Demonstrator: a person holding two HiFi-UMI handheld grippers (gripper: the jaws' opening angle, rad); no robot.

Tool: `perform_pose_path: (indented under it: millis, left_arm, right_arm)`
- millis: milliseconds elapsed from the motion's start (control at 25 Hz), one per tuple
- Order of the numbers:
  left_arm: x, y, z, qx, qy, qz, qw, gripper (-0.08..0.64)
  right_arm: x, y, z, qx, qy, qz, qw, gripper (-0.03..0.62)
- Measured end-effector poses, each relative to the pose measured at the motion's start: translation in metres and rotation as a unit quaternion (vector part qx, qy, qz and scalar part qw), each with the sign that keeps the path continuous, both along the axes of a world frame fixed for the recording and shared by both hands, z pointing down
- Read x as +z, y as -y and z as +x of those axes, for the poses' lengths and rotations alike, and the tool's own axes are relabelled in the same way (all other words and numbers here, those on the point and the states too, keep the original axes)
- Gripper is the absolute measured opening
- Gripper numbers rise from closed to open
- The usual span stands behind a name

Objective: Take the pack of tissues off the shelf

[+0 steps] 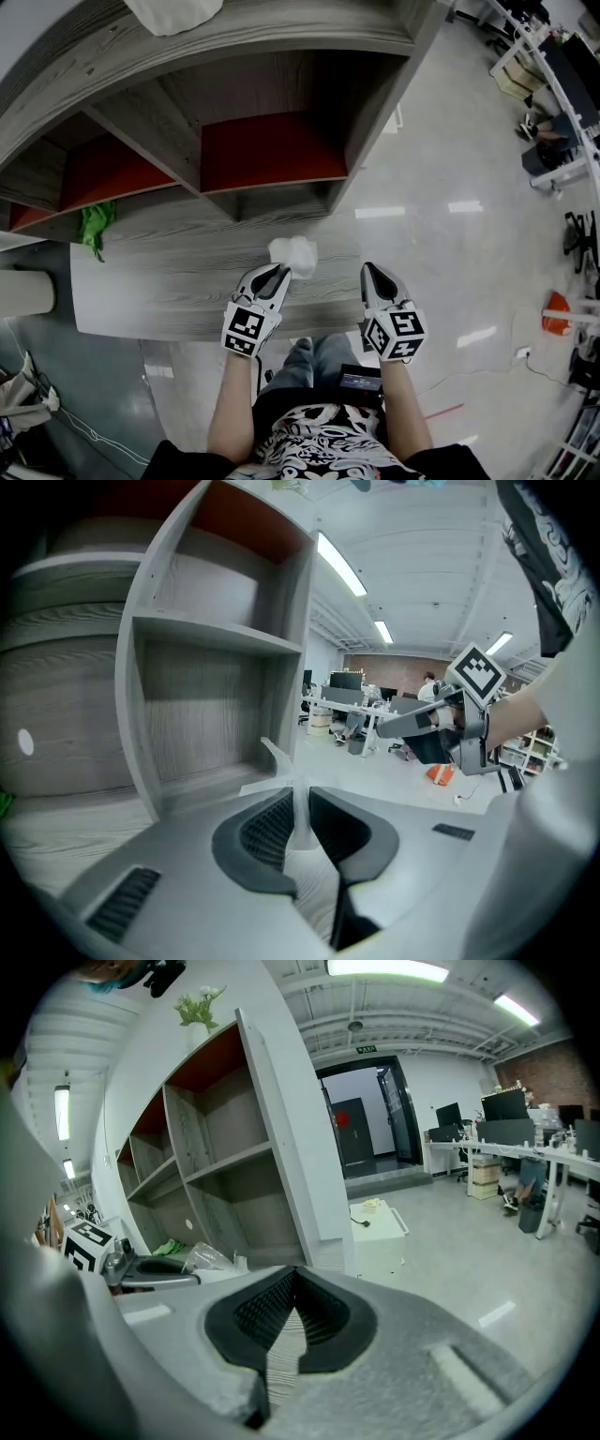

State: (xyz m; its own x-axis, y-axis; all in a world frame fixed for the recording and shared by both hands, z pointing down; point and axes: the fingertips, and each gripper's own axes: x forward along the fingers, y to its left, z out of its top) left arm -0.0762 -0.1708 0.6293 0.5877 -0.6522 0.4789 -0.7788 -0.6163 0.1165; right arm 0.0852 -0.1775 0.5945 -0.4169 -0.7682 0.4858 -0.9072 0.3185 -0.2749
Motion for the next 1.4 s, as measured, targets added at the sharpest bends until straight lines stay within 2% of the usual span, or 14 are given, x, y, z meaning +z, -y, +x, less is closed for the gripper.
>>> perform_pose_path:
  millis: [360, 560, 1120, 1240, 1400]
  left_arm:
    - [0.015, 0.003, 0.001, -0.007, 0.001, -0.017, 0.9998, 0.054]
    - [0.021, 0.002, -0.001, -0.014, 0.007, -0.012, 0.9998, 0.054]
    - [0.063, -0.02, -0.01, -0.026, 0.037, -0.062, 0.997, 0.057]
    - [0.071, -0.027, -0.01, -0.02, 0.042, -0.085, 0.9953, 0.058]
    - [0.076, -0.032, -0.009, -0.01, 0.052, -0.089, 0.9946, 0.067]
  right_arm:
    - [0.007, 0.006, -0.001, -0.01, -0.002, -0.007, 1.0, 0.005]
    - [0.008, 0.006, 0.002, -0.011, -0.001, -0.01, 1.0, 0.005]
    - [0.011, -0.002, 0.005, -0.021, -0.004, -0.012, 1.0, 0.005]
    - [0.012, -0.003, 0.005, -0.022, -0.006, -0.011, 1.0, 0.005]
    - [0.011, -0.004, 0.002, -0.024, -0.006, -0.009, 1.0, 0.005]
